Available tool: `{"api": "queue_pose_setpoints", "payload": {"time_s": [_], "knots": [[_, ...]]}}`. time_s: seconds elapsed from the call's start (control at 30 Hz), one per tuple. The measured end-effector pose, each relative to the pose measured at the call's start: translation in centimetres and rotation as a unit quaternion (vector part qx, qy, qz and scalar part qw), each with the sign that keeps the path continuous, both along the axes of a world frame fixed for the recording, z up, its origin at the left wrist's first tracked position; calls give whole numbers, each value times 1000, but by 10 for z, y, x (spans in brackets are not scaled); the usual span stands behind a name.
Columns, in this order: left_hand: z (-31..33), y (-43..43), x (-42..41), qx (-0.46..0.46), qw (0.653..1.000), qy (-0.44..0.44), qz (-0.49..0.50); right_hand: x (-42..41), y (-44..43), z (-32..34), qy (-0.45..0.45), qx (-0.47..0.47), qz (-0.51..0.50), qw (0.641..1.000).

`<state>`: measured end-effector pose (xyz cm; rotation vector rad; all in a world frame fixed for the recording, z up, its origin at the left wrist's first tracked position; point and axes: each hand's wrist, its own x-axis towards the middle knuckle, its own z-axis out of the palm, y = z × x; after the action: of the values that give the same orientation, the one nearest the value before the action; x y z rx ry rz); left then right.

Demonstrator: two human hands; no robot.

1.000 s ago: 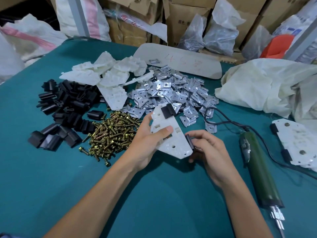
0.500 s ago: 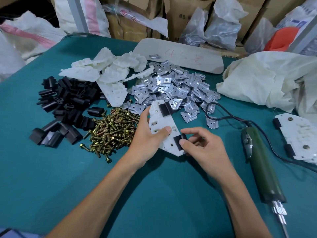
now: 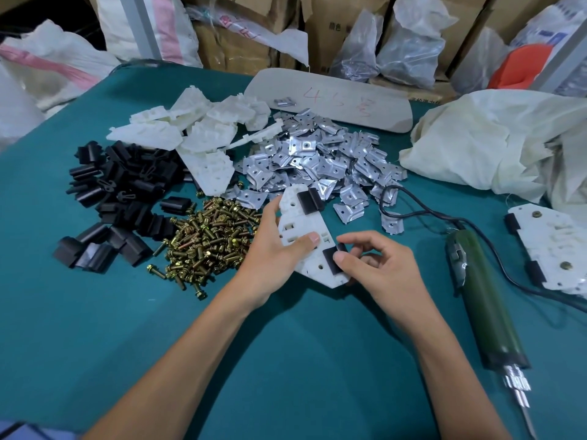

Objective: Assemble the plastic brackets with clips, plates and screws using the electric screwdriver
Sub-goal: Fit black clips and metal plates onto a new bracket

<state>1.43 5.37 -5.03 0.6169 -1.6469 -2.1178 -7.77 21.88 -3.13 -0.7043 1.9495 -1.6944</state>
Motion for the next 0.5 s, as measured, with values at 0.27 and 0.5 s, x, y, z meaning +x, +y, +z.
{"api": "queue_pose_setpoints", "payload": {"time_s": [0.27,0.5], "knots": [[-1,1,0,-13,1000,-6,-3,-4,2,-5,18,21,15,999],[-2,7,3,-116,991,-44,-48,-16,3,-12,142,54,-100,983]]}}
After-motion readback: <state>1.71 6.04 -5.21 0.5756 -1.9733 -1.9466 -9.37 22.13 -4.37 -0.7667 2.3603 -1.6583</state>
